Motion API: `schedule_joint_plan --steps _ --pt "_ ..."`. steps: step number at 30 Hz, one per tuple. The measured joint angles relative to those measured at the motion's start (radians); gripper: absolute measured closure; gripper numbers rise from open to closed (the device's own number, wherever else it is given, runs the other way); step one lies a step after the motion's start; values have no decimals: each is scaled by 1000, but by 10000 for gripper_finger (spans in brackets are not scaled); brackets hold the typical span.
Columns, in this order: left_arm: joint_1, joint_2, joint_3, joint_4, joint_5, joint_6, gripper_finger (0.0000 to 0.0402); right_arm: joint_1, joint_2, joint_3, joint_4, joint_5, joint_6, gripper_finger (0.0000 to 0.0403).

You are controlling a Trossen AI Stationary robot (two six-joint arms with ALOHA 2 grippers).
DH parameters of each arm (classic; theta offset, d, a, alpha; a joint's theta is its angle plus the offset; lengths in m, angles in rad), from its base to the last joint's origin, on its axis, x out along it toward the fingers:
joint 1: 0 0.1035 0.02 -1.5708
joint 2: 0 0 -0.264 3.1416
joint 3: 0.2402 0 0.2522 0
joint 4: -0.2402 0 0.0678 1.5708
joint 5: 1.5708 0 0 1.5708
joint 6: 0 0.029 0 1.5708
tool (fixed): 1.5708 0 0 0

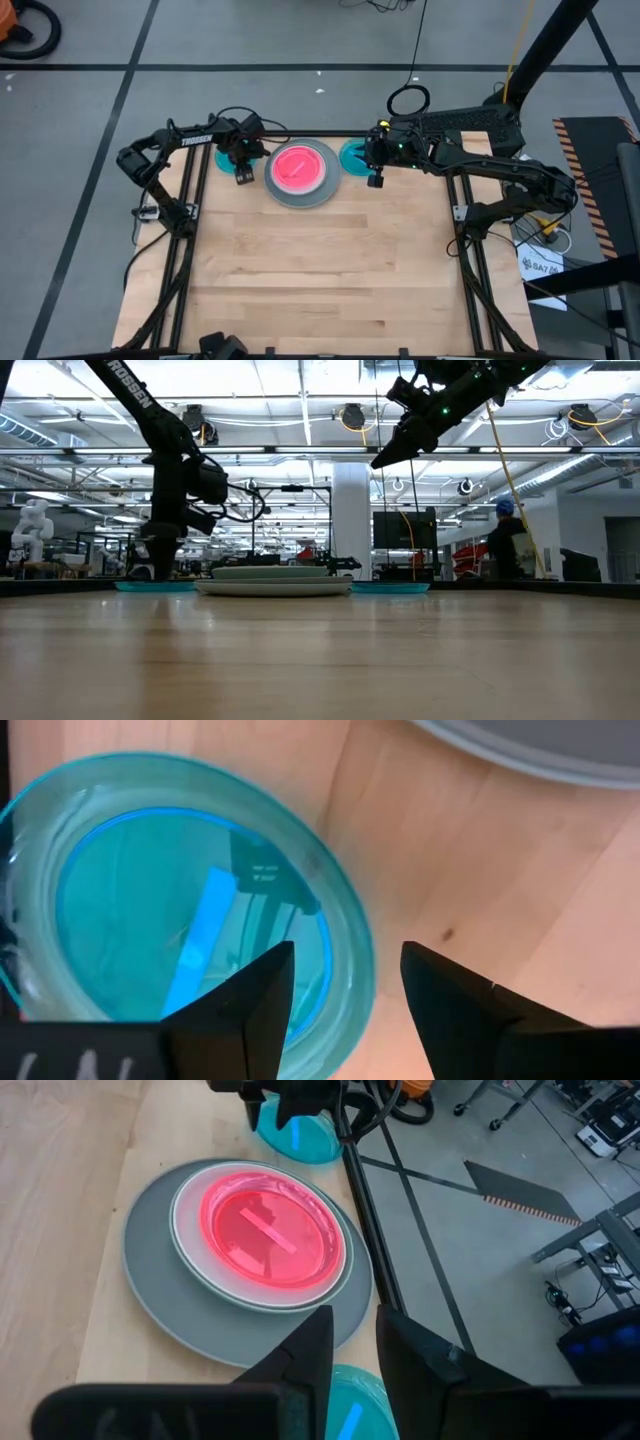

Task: Stack plastic plates
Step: Stack the left blue plate on top of the pink plate

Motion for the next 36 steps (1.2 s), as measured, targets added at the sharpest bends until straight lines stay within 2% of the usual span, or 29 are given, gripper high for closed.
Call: schedule_joint_plan --steps 10,15,23,36 --pt "-8 1 -2 2 40 10 208 0 0 0 0 0 6 330" --pt "-8 1 -45 45 40 8 208 0 0 1 0 0 8 330" --pt "-8 2 -68 104 -66 -37 208 0 0 1 0 0 8 330" --pt "-7 2 -68 143 -36 -64 209 0 0 1 0 0 8 330"
